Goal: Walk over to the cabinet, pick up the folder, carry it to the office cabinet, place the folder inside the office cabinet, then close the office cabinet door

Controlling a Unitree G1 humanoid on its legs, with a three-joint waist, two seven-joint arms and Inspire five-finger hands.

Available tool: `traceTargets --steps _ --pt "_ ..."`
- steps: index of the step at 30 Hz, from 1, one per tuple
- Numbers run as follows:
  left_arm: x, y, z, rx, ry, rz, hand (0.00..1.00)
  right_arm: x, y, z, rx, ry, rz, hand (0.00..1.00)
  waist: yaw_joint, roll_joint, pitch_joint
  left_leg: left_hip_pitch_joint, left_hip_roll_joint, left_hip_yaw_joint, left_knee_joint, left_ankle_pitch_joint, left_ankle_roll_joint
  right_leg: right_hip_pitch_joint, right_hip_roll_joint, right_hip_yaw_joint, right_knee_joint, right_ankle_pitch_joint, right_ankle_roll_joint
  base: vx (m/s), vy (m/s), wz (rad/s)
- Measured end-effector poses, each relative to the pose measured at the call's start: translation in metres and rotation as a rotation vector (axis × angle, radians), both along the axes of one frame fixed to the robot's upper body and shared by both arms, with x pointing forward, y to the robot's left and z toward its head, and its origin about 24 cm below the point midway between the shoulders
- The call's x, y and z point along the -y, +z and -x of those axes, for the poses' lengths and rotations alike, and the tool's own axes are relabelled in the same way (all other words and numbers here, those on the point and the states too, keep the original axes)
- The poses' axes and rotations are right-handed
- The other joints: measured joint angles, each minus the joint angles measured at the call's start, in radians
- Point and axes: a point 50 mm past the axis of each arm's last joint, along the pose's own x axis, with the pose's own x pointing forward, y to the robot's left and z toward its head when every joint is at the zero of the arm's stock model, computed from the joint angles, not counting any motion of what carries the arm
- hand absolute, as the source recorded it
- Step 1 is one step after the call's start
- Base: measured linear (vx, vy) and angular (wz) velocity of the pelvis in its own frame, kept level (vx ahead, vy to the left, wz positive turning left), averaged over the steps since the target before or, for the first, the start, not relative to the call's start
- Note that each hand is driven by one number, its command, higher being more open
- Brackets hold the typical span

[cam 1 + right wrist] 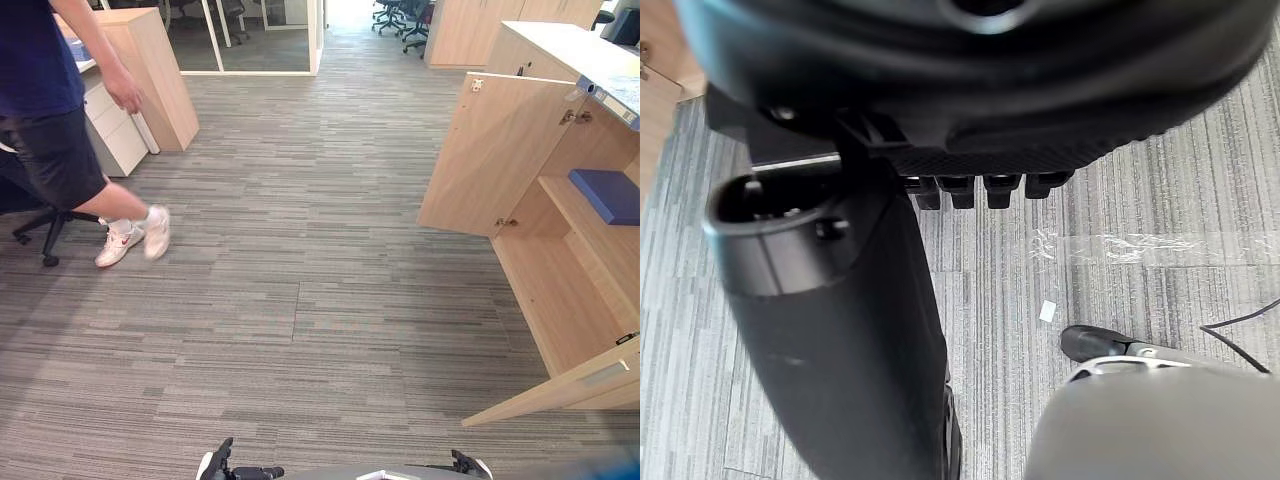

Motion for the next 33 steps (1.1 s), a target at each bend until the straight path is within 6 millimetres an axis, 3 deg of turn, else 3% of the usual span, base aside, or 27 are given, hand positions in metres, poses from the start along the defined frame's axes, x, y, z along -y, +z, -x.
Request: traceTargets --steps 6,10,13,33 --pt "-0.002 0.0 0.0 0.008 0.045 0.042 1.0 -0.008 0.002 -0.017 0.048 0.011 -0.022 1.0 0.001 -0.007 0.018 0.012 -0.008 0.002 -0.009 0.0 0.0 0.004 -0.008 -0.002 0.0 0.002 0.002 0.0 0.0 0.0" --pt "-0.002 0.0 -0.001 0.012 0.051 0.045 1.0 -0.028 0.001 -0.024 0.068 0.015 -0.073 1.0 0.003 -0.007 0.025 0.013 -0.008 0.002 -0.009 0.001 -0.002 0.004 -0.009 -0.006 0.0 0.004 0.005 -0.03 0.003 0.0" --pt "-0.002 0.001 -0.003 0.016 0.047 0.045 1.0 -0.032 0.002 -0.029 0.08 0.033 -0.092 1.0 0.004 -0.006 0.03 0.012 -0.012 -0.001 -0.01 0.004 -0.001 0.004 -0.012 -0.016 -0.001 0.004 0.005 -0.04 -0.003 0.04" --pt "-0.004 0.003 -0.009 0.037 -0.009 -0.002 1.0 -0.037 0.003 -0.036 0.095 0.034 -0.097 1.0 0.012 -0.02 0.044 0.018 -0.041 -0.005 -0.044 0.03 0.021 -0.001 -0.039 -0.036 -0.002 0.003 0.005 0.0 0.0 0.0"
